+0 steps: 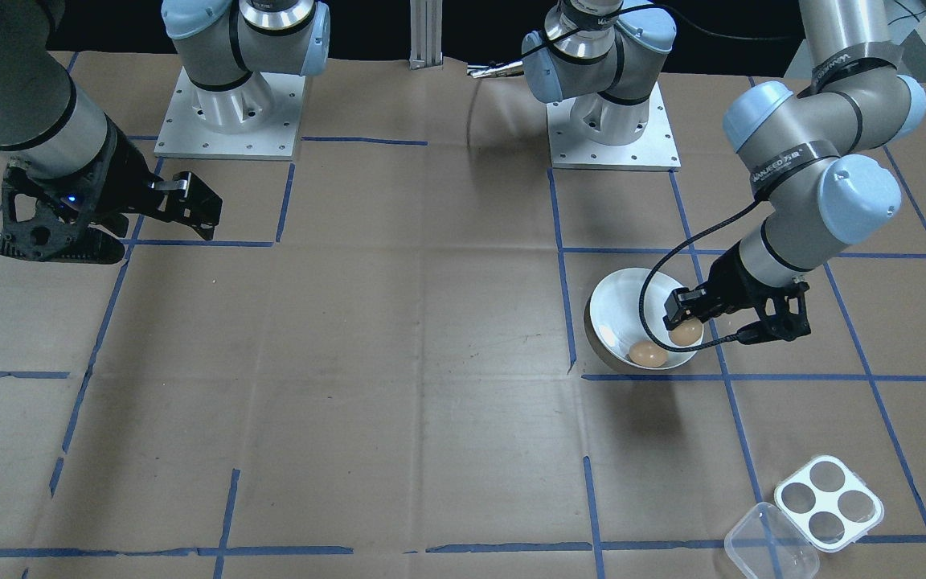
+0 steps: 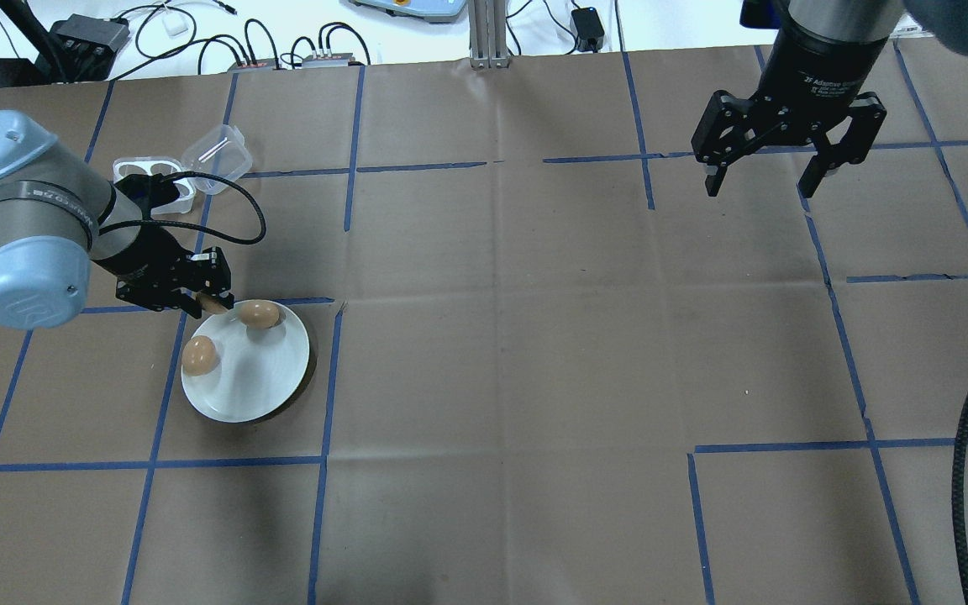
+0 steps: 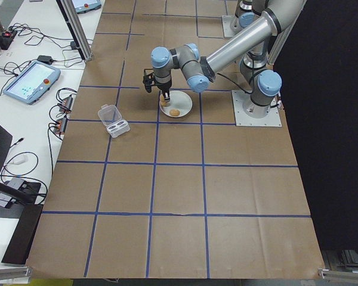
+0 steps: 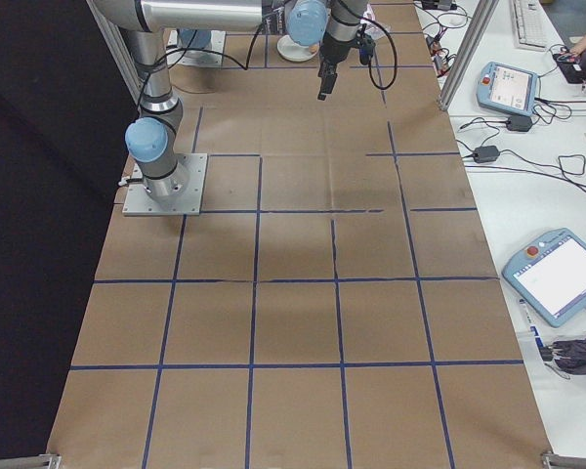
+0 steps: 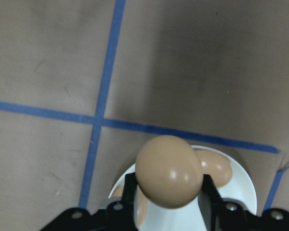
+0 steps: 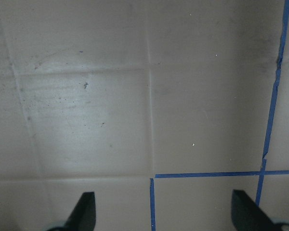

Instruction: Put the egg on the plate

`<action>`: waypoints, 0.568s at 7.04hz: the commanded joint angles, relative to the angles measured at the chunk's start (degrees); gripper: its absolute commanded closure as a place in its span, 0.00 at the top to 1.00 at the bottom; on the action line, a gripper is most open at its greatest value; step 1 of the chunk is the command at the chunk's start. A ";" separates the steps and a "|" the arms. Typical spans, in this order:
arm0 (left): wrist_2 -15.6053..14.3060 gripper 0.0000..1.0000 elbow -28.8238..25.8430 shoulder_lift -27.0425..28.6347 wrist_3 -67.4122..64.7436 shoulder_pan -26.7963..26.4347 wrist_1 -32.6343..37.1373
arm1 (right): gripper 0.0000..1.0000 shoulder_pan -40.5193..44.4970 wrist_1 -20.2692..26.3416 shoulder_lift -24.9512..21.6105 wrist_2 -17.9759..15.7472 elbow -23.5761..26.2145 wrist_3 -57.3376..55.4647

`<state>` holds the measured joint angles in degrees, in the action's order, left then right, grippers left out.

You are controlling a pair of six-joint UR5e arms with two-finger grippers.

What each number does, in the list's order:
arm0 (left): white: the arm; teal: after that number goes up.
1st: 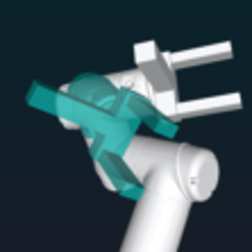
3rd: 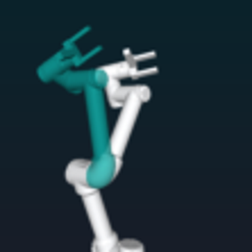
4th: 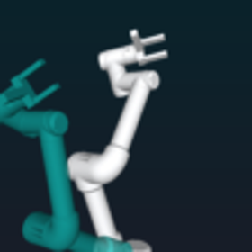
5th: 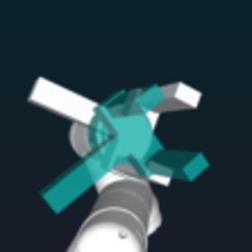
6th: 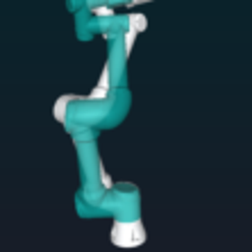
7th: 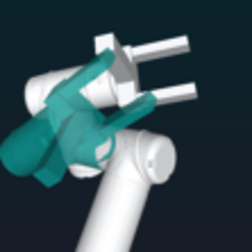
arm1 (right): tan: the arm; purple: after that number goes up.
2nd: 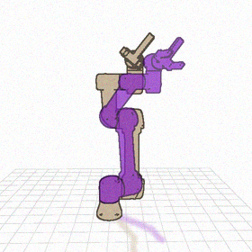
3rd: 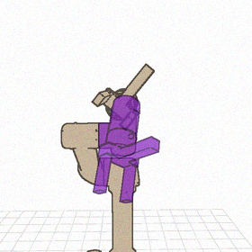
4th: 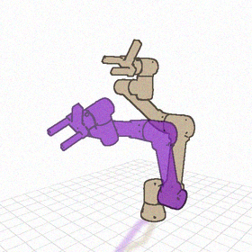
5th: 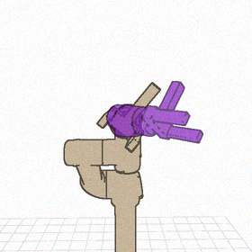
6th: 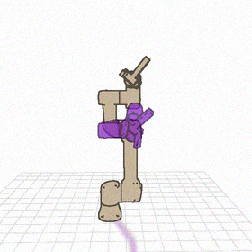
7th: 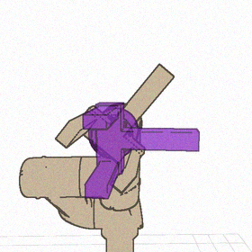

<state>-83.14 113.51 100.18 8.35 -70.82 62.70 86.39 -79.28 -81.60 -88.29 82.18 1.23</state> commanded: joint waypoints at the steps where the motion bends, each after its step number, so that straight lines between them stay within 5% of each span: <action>1: -0.10 0.46 2.75 -0.42 -0.35 -1.33 0.23 | 1.00 0.00 0.00 -0.05 0.05 0.00 0.00; 3: -0.10 0.52 5.75 -1.56 -0.97 -1.42 -0.12 | 1.00 0.00 0.00 0.03 0.05 0.00 0.00; 4: 0.17 0.99 5.84 -1.65 -0.88 -1.42 -0.12 | 1.00 0.00 0.00 -0.05 0.05 0.00 0.00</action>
<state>-83.15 118.83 98.72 7.48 -72.21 62.61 86.40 -79.28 -81.62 -88.24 82.18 1.23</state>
